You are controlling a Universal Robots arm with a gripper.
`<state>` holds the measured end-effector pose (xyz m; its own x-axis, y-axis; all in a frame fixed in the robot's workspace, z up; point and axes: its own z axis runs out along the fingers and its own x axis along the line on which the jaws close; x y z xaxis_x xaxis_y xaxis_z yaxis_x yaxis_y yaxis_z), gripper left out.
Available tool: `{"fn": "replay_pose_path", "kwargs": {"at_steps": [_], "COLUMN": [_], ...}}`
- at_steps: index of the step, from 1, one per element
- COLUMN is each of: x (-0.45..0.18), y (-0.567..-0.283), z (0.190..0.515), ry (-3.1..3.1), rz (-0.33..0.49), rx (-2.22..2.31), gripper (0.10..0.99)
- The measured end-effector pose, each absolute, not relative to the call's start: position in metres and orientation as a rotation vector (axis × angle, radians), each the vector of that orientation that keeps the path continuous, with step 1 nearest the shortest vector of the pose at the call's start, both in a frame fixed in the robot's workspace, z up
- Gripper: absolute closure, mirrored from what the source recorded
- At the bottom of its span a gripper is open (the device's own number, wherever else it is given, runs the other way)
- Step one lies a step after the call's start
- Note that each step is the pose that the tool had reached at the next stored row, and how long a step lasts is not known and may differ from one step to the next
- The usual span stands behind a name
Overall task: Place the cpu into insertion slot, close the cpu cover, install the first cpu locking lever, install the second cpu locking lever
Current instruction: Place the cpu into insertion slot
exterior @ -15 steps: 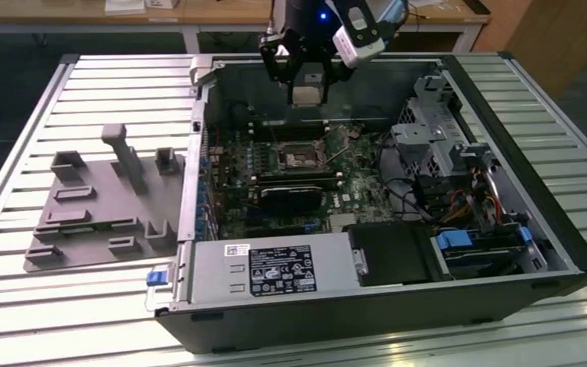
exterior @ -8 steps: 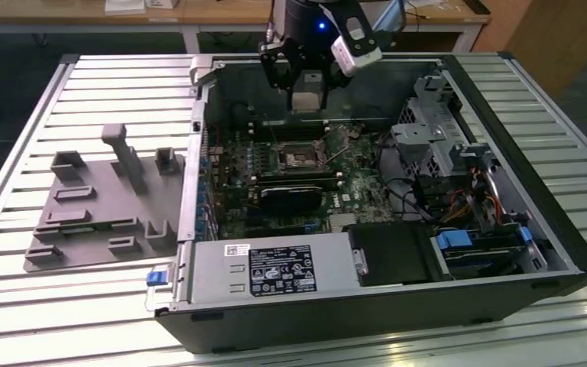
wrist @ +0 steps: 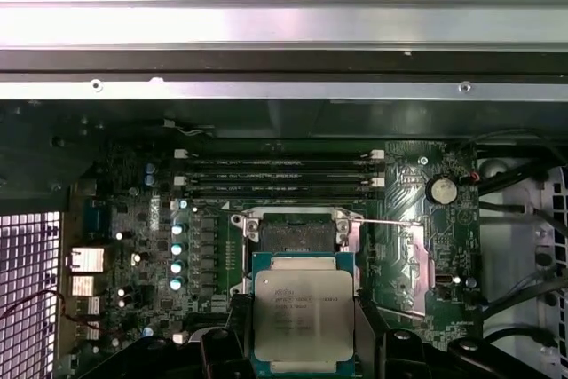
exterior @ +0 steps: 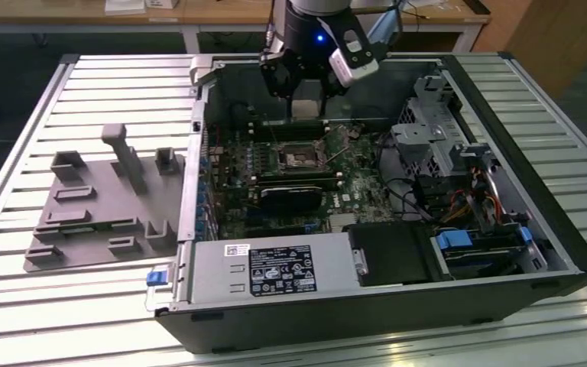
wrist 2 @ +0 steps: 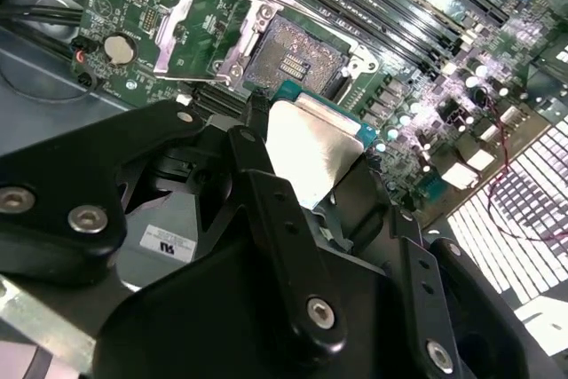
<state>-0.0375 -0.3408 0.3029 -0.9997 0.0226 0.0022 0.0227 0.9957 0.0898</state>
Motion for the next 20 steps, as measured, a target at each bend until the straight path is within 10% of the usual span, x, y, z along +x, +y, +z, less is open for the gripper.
{"fn": "replay_pose_path", "kwargs": {"at_steps": [20], "x": [-0.038], "y": [-0.341], "z": [0.271], "ry": [-3.138], "rz": [-0.141], "rx": [-0.059], "gripper": [0.545]}}
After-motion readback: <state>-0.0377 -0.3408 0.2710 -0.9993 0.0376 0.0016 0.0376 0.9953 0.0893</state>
